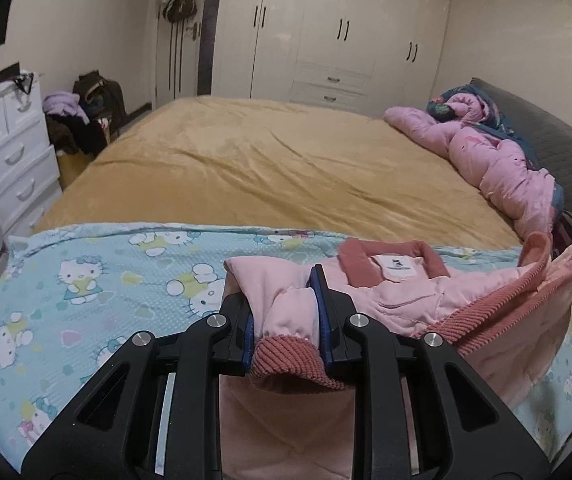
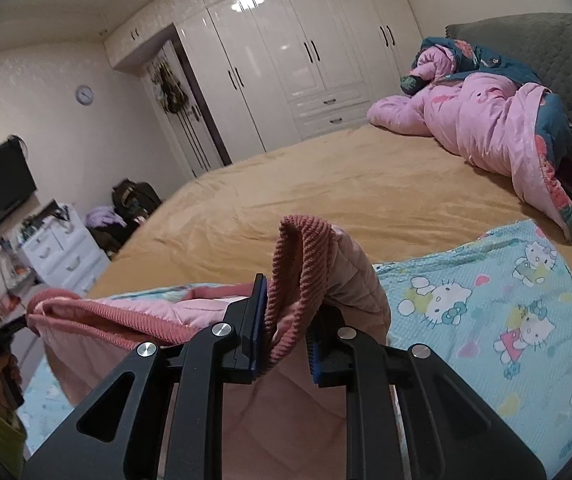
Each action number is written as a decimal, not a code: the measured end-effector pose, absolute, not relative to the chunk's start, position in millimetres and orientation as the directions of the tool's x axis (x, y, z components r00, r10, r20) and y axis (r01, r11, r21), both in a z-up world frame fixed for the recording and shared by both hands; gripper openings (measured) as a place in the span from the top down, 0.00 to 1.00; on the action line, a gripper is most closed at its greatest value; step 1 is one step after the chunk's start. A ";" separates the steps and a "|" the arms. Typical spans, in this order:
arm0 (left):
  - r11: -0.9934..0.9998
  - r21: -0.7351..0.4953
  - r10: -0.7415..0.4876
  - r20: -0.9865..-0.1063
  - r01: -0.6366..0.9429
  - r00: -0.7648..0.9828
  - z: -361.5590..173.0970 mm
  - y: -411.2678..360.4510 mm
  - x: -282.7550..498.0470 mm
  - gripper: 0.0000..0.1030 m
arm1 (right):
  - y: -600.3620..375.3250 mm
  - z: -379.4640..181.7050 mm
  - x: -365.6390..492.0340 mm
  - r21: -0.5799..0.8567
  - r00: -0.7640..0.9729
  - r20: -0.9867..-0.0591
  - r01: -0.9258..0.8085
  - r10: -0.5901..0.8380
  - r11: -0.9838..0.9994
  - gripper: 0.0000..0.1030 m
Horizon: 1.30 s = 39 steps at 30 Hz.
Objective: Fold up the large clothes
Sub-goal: 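Lift the hem with both grippers and fold it toward the collar, then lay the hem near the collar and open both grippers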
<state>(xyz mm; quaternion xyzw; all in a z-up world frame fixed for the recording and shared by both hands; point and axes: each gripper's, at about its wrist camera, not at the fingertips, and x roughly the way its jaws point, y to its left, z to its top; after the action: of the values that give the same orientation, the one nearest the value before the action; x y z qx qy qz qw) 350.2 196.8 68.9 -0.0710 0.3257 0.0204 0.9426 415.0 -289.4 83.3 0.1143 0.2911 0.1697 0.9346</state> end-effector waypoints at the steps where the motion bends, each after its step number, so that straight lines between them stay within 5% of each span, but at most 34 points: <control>1: 0.988 -0.125 -0.011 -0.628 -0.087 0.778 64.1 198.4 359.0 0.84 | -287.3 77.7 423.3 0.306 0.768 -0.518 -0.243 0.375 0.920 0.84; 9: 0.979 -0.159 -0.021 -0.703 -0.128 0.711 20.7 208.7 410.1 0.83 | -272.5 33.6 481.8 0.295 0.705 -0.627 -0.178 0.331 0.939 0.84; 14: 0.979 -0.144 -0.010 -0.742 -0.144 0.670 -6.7 205.2 429.7 0.83 | -278.2 6.9 499.9 0.409 0.650 -0.664 -0.098 0.369 0.907 0.81; 16: 0.978 -0.143 -0.006 -0.751 -0.153 0.660 -14.0 204.5 433.7 0.83 | -286.5 1.4 498.6 0.496 0.642 -0.635 -0.088 0.430 0.864 0.73; 17: 0.977 -0.148 -0.009 -0.752 -0.155 0.659 -16.3 204.7 434.7 0.83 | -290.3 0.6 496.4 0.535 0.641 -0.615 -0.089 0.459 0.840 0.60; 18: 0.976 -0.152 -0.012 -0.753 -0.156 0.658 -17.6 204.8 435.4 0.83 | -294.7 -0.6 493.3 0.588 0.641 -0.580 -0.097 0.503 0.803 0.34; 20: 0.975 -0.156 -0.013 -0.754 -0.160 0.657 -19.1 205.4 436.3 0.83 | -296.1 1.9 482.1 0.602 0.662 -0.559 -0.088 0.499 0.793 0.12; 30: 0.966 -0.193 -0.027 -0.738 -0.173 0.674 -5.0 206.5 429.6 0.78 | -168.7 -5.5 399.6 0.361 0.517 -0.644 -0.444 0.563 0.820 0.13; 33: 0.955 -0.235 -0.050 -0.731 -0.181 0.681 6.0 207.9 426.6 0.72 | -141.7 -27.7 401.5 0.257 0.502 -0.718 -0.452 0.482 0.854 0.12; 37: 0.945 -0.267 -0.049 -0.684 -0.187 0.728 29.8 206.9 415.4 0.23 | -135.3 -49.7 416.5 0.241 0.506 -0.742 -0.411 0.440 0.879 0.12; 39: 0.955 -0.213 0.024 -0.643 -0.208 0.766 46.5 202.5 405.6 0.20 | -137.1 -53.2 422.7 0.258 0.509 -0.737 -0.394 0.444 0.882 0.12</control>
<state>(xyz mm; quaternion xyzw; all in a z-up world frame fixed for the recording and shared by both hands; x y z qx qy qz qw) 405.6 202.5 46.5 -0.1371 0.3367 0.0624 0.9295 422.7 -137.1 -53.2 0.0287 0.4326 0.2412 0.8682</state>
